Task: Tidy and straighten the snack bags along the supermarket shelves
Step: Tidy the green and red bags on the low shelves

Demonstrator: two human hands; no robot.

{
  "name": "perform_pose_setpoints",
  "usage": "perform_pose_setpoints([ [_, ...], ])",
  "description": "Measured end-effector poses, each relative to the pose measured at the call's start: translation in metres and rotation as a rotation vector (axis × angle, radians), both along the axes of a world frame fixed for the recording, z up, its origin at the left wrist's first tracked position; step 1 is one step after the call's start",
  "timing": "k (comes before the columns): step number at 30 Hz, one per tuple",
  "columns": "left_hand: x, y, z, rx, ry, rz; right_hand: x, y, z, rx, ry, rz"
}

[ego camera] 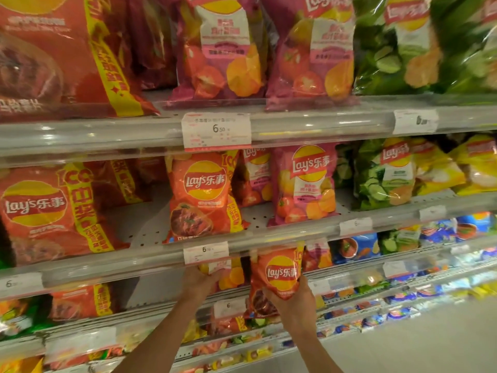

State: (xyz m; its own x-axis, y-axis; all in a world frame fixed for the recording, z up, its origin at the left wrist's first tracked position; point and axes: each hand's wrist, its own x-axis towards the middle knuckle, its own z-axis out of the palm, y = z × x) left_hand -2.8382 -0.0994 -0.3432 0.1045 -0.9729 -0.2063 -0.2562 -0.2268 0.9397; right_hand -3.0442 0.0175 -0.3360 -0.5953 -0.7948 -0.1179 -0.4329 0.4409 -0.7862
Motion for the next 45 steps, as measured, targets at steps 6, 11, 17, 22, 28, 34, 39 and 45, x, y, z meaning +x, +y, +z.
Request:
perform_pose_setpoints([
  [6,-0.019,-0.008,-0.011,0.020,-0.016,-0.035,-0.010,0.008,0.000,0.023,-0.019,0.027],
  [11,-0.022,-0.009,-0.013,0.094,-0.055,-0.118,0.004,0.013,0.004,-0.001,-0.013,0.066],
  [17,0.018,0.018,-0.008,-0.017,-0.202,-0.294,0.049,0.011,0.003,-0.010,-0.037,0.133],
  [22,0.084,0.052,-0.007,-0.179,-0.682,-0.271,0.104,-0.002,0.007,-0.016,-0.086,0.214],
  [28,0.172,0.080,-0.019,-0.330,-1.043,-0.272,0.175,-0.025,0.012,-0.033,-0.077,0.275],
  [34,0.226,0.095,-0.024,-0.218,-1.281,-0.322,0.236,-0.070,0.015,-0.092,0.028,0.256],
  [39,0.228,0.092,-0.038,-0.086,-1.210,-0.361,0.258,-0.097,0.002,0.012,0.160,0.222],
  [45,0.229,0.091,-0.040,-0.059,-1.150,-0.351,0.272,-0.098,-0.018,-0.003,0.187,0.211],
])
